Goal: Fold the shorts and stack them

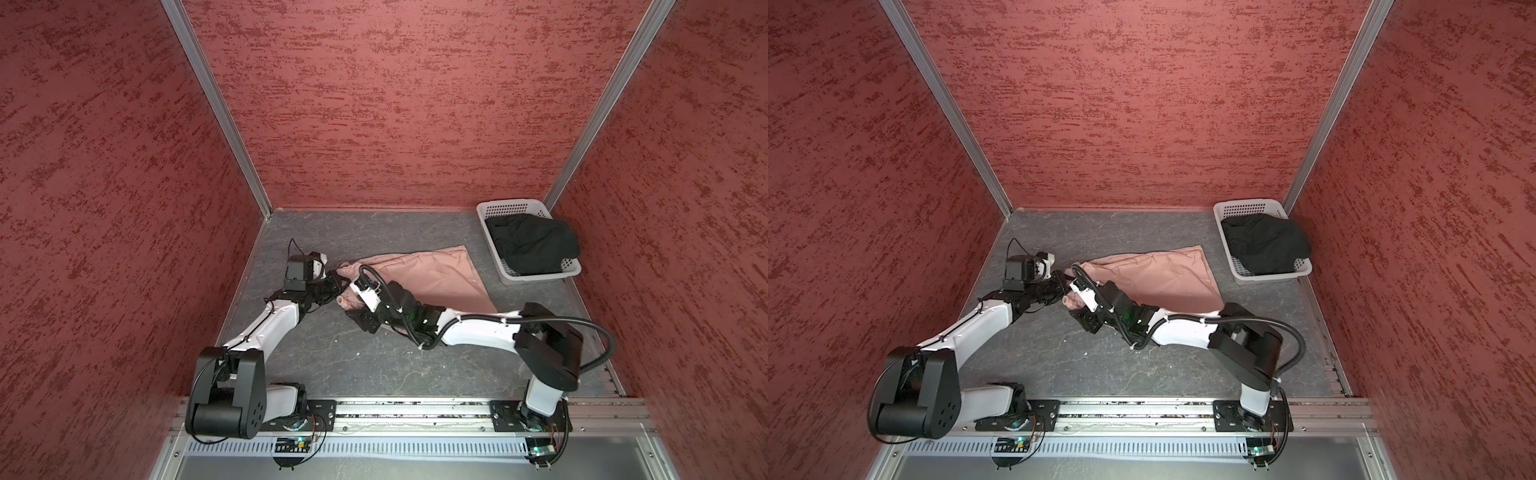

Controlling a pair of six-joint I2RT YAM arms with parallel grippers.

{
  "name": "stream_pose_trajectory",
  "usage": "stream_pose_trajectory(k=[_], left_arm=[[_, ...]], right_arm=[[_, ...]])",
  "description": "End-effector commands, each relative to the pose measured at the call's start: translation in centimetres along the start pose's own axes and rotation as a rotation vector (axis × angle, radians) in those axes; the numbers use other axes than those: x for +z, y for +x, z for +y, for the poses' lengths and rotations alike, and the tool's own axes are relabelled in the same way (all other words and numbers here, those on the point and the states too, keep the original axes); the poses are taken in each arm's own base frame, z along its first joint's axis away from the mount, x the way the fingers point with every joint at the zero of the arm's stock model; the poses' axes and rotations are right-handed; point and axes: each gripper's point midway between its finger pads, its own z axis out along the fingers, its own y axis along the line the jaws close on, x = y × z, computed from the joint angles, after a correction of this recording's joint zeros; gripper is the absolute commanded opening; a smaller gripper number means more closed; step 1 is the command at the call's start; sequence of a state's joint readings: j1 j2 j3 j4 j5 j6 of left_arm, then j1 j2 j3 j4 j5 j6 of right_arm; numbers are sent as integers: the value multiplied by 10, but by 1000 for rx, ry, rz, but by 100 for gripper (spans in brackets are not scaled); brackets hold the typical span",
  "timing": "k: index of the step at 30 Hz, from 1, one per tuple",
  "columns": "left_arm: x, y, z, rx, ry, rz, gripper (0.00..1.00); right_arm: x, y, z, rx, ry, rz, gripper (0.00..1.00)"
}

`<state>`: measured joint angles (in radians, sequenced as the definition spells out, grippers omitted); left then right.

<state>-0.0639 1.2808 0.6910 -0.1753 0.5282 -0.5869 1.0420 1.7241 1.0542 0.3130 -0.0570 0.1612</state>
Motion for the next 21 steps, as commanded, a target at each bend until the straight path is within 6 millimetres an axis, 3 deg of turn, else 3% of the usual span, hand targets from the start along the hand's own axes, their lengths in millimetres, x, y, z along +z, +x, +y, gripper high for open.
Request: stream_pose_trajectory(k=[1, 5, 11, 16, 21], left_arm=[[-12, 11, 8, 46, -73, 40, 14], [-22, 14, 3, 62, -79, 51, 15], [-44, 10, -5, 116, -136, 52, 15], [-61, 0, -19, 144, -140, 30, 15], [-70, 0, -26, 157, -136, 41, 15]], right_arm=[[-30, -38, -39, 154, 61, -97, 51], [-33, -18, -96, 238, 165, -57, 32], [-1, 22, -165, 379, 287, 46, 11], [36, 61, -184, 447, 311, 138, 7], [69, 79, -173, 491, 226, 185, 7]])
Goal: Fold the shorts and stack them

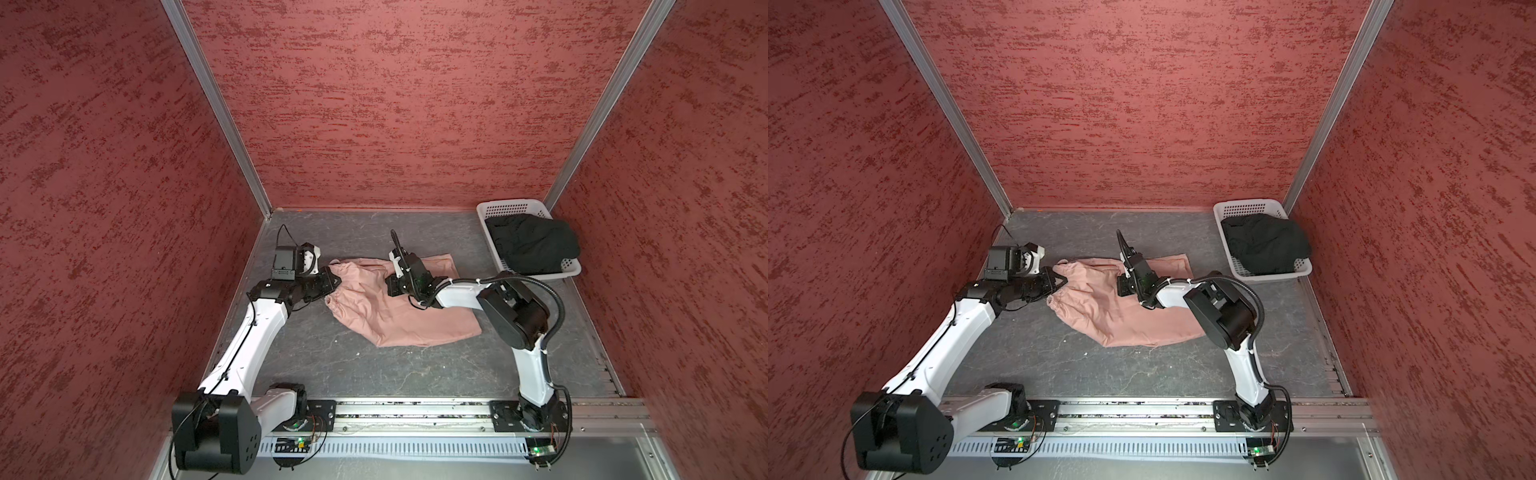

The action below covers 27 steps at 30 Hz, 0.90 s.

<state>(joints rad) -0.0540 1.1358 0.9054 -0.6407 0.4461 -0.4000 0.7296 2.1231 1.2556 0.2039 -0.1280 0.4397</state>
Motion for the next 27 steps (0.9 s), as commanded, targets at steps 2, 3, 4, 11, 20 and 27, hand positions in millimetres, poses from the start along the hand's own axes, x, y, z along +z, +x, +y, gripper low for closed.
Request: stream_pose_trajectory(k=[2, 3, 4, 11, 20, 27], left_arm=[[-16, 0, 6, 42, -76, 15, 15], [-21, -1, 11, 50, -117, 15, 15], [-25, -4, 15, 52, -151, 10, 15], [-45, -34, 34, 50, -286, -6, 16], [-45, -46, 25, 69, -320, 28, 16], [-27, -37, 3, 110, -318, 94, 16]], right_arm=[[6, -11, 28, 17, -79, -1, 13], [3, -15, 31, 12, -83, -8, 23], [-2, -19, 32, 12, -80, -19, 34], [-68, -9, -18, 42, 67, -56, 56], [-126, 41, -90, 65, 292, 11, 64], [-124, 52, -107, 100, 313, 40, 62]])
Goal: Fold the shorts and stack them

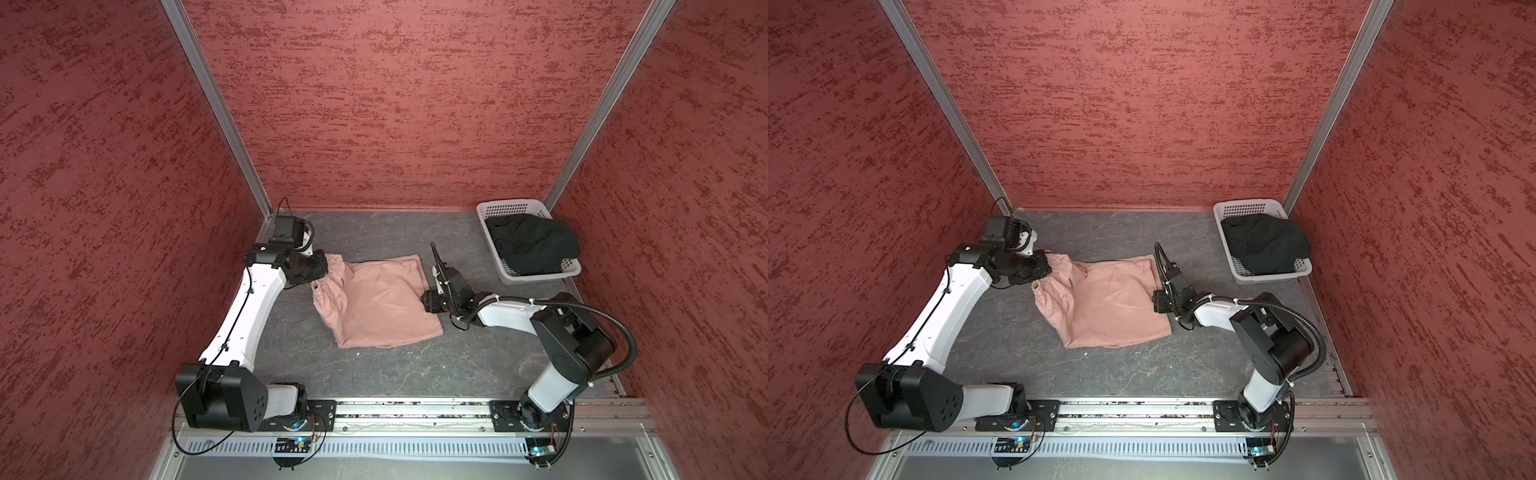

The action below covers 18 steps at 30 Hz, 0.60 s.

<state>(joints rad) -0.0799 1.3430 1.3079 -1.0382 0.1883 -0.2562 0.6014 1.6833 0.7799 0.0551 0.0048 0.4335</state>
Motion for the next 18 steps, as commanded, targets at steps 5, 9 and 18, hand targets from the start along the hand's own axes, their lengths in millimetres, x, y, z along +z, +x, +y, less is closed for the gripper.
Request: stream_pose_trajectory(k=[5, 9, 18], left_arm=[[-1, -1, -18, 26, -16, 12, 16], [4, 2, -49, 31, 42, 15, 16], [26, 11, -108, 50, 141, 83, 16]], right_arm=[[8, -3, 7, 26, -70, -5, 38], [17, 5, 16, 59, -130, 25, 26], [22, 8, 20, 81, -163, 24, 25]])
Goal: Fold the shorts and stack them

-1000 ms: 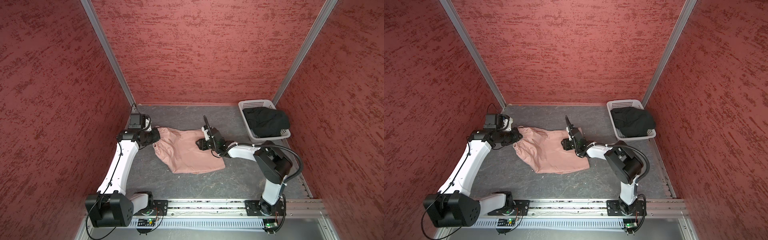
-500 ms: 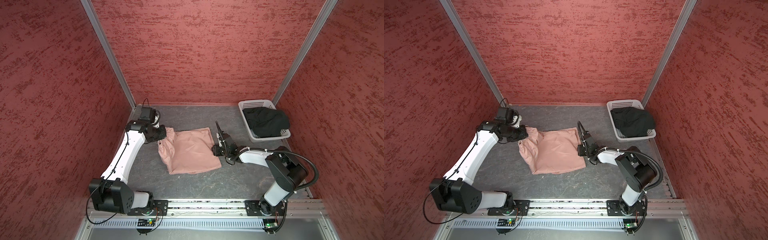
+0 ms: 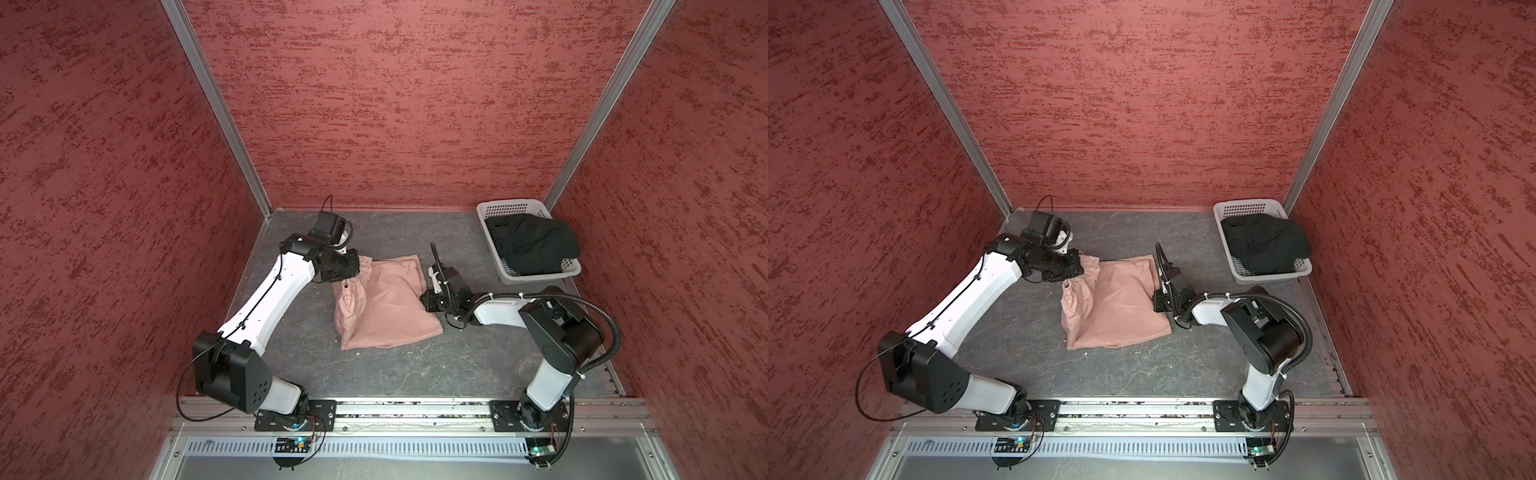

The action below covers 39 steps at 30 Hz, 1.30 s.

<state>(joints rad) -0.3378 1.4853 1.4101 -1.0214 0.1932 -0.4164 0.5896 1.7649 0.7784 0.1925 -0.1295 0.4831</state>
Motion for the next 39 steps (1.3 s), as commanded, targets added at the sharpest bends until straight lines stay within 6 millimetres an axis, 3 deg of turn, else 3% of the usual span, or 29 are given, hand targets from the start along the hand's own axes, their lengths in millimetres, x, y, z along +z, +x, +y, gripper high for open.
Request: stream_pose_trajectory(k=[1, 8, 13, 16, 20, 21, 22, 24, 29, 34, 36, 39], left_arm=[[1, -11, -30, -3, 59, -25, 16], [31, -10, -79, -29, 162, -16, 15], [56, 4, -109, -5, 183, 32, 15], [69, 14, -124, 26, 181, 52, 20], [80, 23, -145, 77, 208, 67, 40], [81, 24, -150, 97, 221, 69, 63], [80, 25, -153, 107, 220, 72, 99], [78, 25, -156, 133, 208, 72, 100], [44, 7, -145, 189, 147, -9, 99], [-3, -12, -107, 167, 140, -111, 99], [-10, -12, -82, 136, 125, -144, 99], [-5, -7, -43, 106, 93, -193, 99]], right_arm=[[5, 6, 0, 30, -29, 10, 26], [12, 10, 4, 54, -70, 11, 25], [12, 10, 5, 70, -82, 1, 26], [12, 10, 6, 86, -88, -1, 29], [9, 8, 4, 92, -74, -5, 34], [7, 7, 3, 93, -66, -8, 36], [5, 6, 2, 91, -54, -14, 40], [-1, 2, -3, 83, -11, -28, 48], [-39, -18, -20, 39, 150, -74, 55], [-103, -43, -29, -11, 279, -153, 58], [-117, -51, -14, -47, 229, -164, 53], [-126, -58, 32, -88, 24, -161, 39]])
